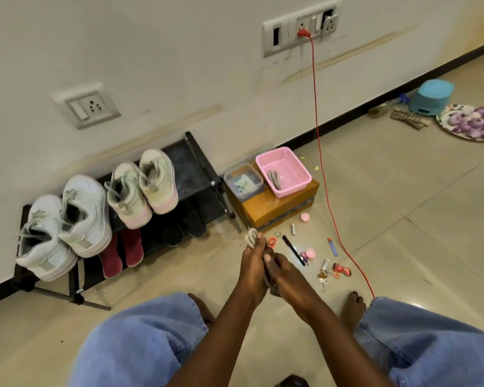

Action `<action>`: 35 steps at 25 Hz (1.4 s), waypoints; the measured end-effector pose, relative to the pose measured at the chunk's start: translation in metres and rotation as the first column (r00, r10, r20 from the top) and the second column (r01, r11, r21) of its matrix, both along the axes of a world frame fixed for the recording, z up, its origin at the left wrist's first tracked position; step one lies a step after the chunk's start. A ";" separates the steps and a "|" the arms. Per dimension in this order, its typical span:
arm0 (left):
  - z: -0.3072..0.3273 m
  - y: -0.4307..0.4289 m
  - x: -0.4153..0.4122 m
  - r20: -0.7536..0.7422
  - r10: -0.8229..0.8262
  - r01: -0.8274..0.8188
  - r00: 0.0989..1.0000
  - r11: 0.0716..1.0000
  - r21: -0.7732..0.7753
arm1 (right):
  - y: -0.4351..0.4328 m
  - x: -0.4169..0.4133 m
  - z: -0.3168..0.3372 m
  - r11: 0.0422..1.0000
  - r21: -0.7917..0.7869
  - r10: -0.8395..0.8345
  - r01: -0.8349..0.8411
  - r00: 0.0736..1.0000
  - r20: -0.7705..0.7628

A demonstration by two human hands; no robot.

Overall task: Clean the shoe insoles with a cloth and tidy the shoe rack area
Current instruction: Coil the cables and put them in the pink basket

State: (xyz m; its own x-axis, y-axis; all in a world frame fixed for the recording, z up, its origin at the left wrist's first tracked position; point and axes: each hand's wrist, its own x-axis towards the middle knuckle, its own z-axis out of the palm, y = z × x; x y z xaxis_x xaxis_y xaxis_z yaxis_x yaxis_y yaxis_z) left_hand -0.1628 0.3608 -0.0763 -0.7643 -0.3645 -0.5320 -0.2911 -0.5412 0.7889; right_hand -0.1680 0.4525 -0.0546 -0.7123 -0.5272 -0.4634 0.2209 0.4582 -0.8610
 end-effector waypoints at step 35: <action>-0.214 -0.110 -0.441 0.707 -0.222 0.675 0.672 -0.209 -0.707 | -0.109 -0.417 -0.237 0.726 0.674 0.502 -0.135 0.774 -0.386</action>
